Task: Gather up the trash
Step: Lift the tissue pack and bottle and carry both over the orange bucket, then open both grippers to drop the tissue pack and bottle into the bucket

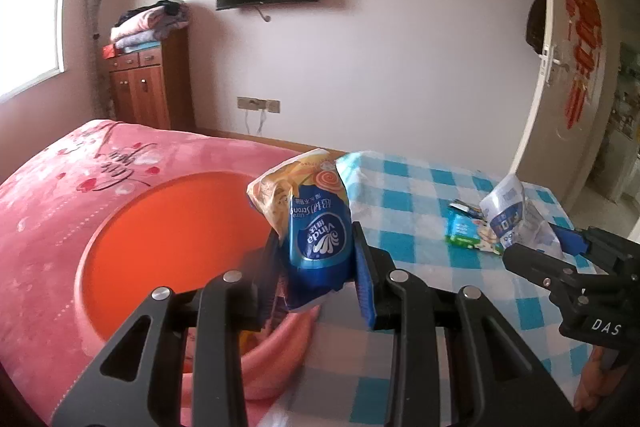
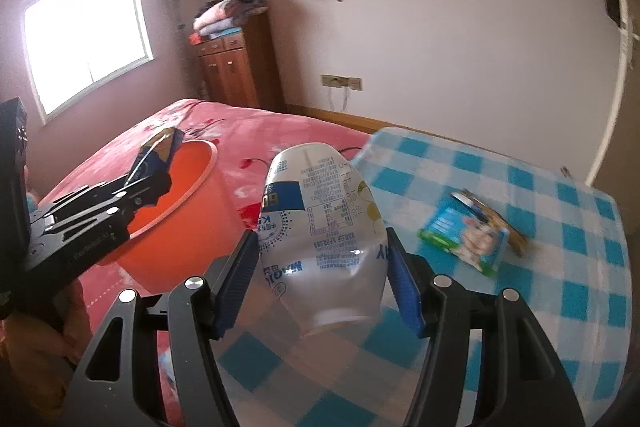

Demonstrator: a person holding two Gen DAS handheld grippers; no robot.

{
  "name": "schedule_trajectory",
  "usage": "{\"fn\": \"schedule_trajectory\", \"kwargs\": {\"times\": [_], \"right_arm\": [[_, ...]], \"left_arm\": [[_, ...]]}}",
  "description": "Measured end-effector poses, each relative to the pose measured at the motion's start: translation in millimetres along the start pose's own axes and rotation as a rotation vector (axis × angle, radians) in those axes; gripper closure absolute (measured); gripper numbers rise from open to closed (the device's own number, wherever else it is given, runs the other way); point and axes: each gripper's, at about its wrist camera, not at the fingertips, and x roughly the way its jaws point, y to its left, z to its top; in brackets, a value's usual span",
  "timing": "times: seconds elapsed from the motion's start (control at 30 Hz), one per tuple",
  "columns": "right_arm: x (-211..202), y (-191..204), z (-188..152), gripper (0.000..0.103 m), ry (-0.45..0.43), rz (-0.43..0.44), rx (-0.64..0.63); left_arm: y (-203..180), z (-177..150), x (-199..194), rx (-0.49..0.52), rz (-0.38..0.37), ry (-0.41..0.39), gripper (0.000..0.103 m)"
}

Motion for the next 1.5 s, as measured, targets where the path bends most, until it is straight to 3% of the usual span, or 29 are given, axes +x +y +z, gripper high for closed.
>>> {"fn": "schedule_trajectory", "kwargs": {"times": [0.57,0.97,1.13,1.17,1.23,1.3,1.37,1.5], "right_arm": [[43,105,41,0.040,0.005,0.161,-0.181],[87,139,48,0.040,0.063,0.189,-0.268],[100,136,47,0.040,0.088,0.201,-0.258],[103,134,47,0.039,0.089,0.197,-0.254],[106,128,47,0.025,0.098,0.197,-0.227],[106,122,46,0.019,0.097,0.216,-0.191],[105,115,45,0.018,0.092,0.223,-0.162],[95,102,41,0.013,0.066,0.211,-0.110]], "left_arm": [[74,-4,8,-0.102,0.126,0.023,0.068],[103,-14,23,-0.161,0.168,0.069,0.066],[106,-17,31,-0.178,0.171,0.089,0.058],[108,-17,33,-0.185,0.174,0.095,0.050],[113,-17,37,-0.194,0.181,0.097,0.044],[113,-17,36,-0.186,0.191,0.094,0.034],[111,-16,36,-0.174,0.207,0.091,0.025],[106,-17,33,-0.155,0.227,0.088,0.017]]}}
